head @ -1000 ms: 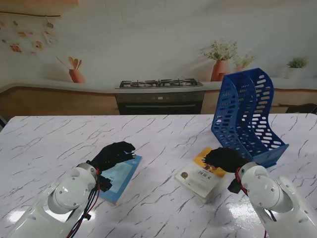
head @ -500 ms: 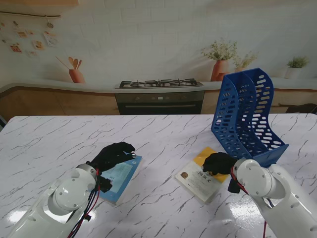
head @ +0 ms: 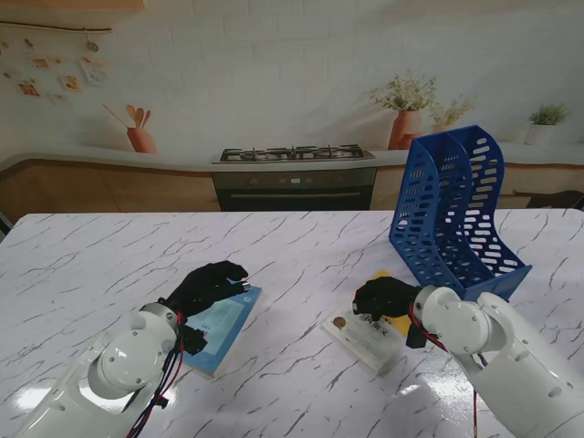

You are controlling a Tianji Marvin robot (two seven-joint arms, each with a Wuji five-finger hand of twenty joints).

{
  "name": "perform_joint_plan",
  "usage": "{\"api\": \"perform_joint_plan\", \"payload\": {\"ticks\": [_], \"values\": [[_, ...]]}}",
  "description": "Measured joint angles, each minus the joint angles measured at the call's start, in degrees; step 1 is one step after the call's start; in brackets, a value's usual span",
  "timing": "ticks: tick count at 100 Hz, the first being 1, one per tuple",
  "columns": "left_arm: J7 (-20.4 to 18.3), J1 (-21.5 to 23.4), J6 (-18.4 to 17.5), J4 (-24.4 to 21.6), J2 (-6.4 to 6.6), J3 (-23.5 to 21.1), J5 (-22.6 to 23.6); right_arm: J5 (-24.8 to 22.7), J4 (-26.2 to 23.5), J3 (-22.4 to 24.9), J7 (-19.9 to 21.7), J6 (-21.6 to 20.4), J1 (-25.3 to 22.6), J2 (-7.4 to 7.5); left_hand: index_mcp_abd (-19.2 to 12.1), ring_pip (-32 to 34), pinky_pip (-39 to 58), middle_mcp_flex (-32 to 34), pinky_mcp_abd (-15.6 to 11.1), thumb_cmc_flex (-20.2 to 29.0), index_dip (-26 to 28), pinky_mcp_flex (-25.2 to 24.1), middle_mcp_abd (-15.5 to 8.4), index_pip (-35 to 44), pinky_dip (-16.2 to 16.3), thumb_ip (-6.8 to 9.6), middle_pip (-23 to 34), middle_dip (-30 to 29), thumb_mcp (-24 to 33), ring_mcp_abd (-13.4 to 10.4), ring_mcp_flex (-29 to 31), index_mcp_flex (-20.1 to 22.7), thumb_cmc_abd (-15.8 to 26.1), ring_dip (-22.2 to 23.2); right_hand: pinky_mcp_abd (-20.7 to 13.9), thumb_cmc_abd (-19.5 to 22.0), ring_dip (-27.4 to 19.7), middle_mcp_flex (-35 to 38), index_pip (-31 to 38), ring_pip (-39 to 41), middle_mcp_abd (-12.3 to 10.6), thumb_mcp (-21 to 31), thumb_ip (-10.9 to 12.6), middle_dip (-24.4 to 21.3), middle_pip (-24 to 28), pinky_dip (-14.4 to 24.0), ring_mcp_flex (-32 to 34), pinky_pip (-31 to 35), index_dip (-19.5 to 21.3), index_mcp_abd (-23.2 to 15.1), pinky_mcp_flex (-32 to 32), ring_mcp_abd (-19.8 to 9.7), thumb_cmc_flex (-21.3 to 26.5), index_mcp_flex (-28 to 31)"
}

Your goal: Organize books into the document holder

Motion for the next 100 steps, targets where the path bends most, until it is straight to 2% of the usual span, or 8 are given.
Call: {"api": "perform_joint_plan", "payload": {"ticks": [24,47,59,73,83,88,92,100], "values": [[0.0,0.7,0.5,-0.4,-0.03,-0.4,-0.1,2.7,3.1,-5.3,0.2,-5.6,3.9,0.02,0.0,0.0,0.0,0.0,0.0,0.0,0.0,0.0,0.0,0.0,0.0,0.00,0.0,0.0,0.0,0.0,0.6,0.0,0.0,0.0,0.3,0.0,0.0,-0.1,0.7,0.1,-0.3,0.0,0.0,0.0,0.2,1.9,0.0,3.9,0.0,0.0,0.0,-1.8,0.0,0.0],[0.3,1.2,0.9,-0.7,-0.04,-0.5,-0.1,6.5,3.5,-8.6,1.0,-10.4,4.4,0.06,0.0,0.0,0.0,0.0,0.0,0.0,0.0,0.0,0.0,0.0,0.0,0.00,0.0,0.0,0.0,0.0,0.6,0.0,0.1,0.0,0.4,0.0,0.0,-1.1,1.2,-0.5,-1.8,-0.2,0.0,-0.1,-1.5,5.5,-0.2,11.5,0.0,0.0,1.0,-5.1,0.0,0.0],[0.3,1.4,1.2,-1.0,-0.04,-0.5,-0.1,7.2,3.4,-9.3,1.0,-12.4,3.9,-0.02,0.0,0.0,0.0,0.0,0.0,0.0,0.0,0.0,0.0,0.0,0.0,0.00,0.0,0.0,0.0,0.0,0.6,0.0,0.1,0.0,0.4,0.0,0.0,-1.2,1.4,-0.5,-2.2,-0.3,0.0,-0.2,-2.1,6.8,-0.2,12.9,0.0,0.0,2.0,-5.9,0.0,0.0],[0.2,1.8,1.5,-1.5,-0.04,-0.6,0.0,10.6,5.7,-13.0,0.6,-20.0,5.0,0.10,0.0,0.0,0.0,0.0,0.0,0.0,0.0,0.0,0.0,0.0,0.0,0.00,0.0,0.0,0.0,0.0,0.6,0.0,0.1,0.0,0.4,0.0,0.0,-1.2,1.4,-0.5,-3.2,-0.6,0.0,-0.2,-2.1,6.9,-0.2,19.8,0.0,-0.3,2.2,-7.2,0.0,0.0],[0.2,1.9,1.5,-1.6,-0.03,-0.6,0.1,10.6,6.3,-13.4,-0.1,-22.1,4.8,-0.19,0.0,0.0,0.0,0.0,0.0,0.0,0.0,0.0,0.0,0.0,0.0,0.00,0.0,0.0,0.0,0.0,0.6,0.0,0.1,0.0,0.4,0.0,0.1,-1.2,1.5,-0.7,-3.6,-1.0,0.0,-0.2,-2.1,6.9,-0.2,20.4,-0.1,-0.8,2.4,-7.7,0.0,0.0],[0.2,1.9,1.5,-1.6,-0.03,-0.6,0.1,9.6,5.9,-12.3,-0.5,-22.0,3.9,-0.46,0.0,0.0,0.1,0.0,0.0,0.0,0.0,0.0,0.0,0.0,0.0,0.00,0.0,0.0,0.0,0.0,0.6,0.0,0.1,0.0,-0.8,0.0,0.1,-1.2,1.8,-1.1,-3.9,-1.0,0.0,-0.2,-2.1,6.9,-0.1,20.3,-0.1,-1.4,2.3,-7.9,0.0,0.0],[0.2,1.9,1.5,-1.6,-0.03,-0.6,0.1,9.0,5.1,-10.5,-0.7,-21.8,2.3,-0.85,0.0,0.0,0.1,0.0,0.0,0.0,0.0,0.0,0.0,0.0,0.0,0.00,0.0,0.0,0.0,0.0,0.6,0.0,0.1,0.0,-2.6,0.0,-0.3,-1.3,2.1,-7.8,-3.9,-1.1,0.0,-0.2,-2.2,6.9,-0.1,18.2,-0.1,-1.4,2.2,-7.8,0.1,0.0],[0.0,1.7,1.5,-1.4,0.00,-0.3,-0.1,9.3,2.5,-5.9,-0.5,-20.7,-1.8,-1.38,0.0,0.0,0.1,0.0,0.0,0.0,0.0,0.0,0.0,0.0,0.0,0.00,0.0,0.0,0.0,0.0,0.6,0.0,0.2,0.0,-7.6,0.6,-4.8,-2.2,2.1,-17.0,-2.4,-0.9,0.0,-0.2,-1.9,6.0,-3.2,10.3,-0.1,-1.9,1.3,-2.6,-0.9,-0.1]]}}
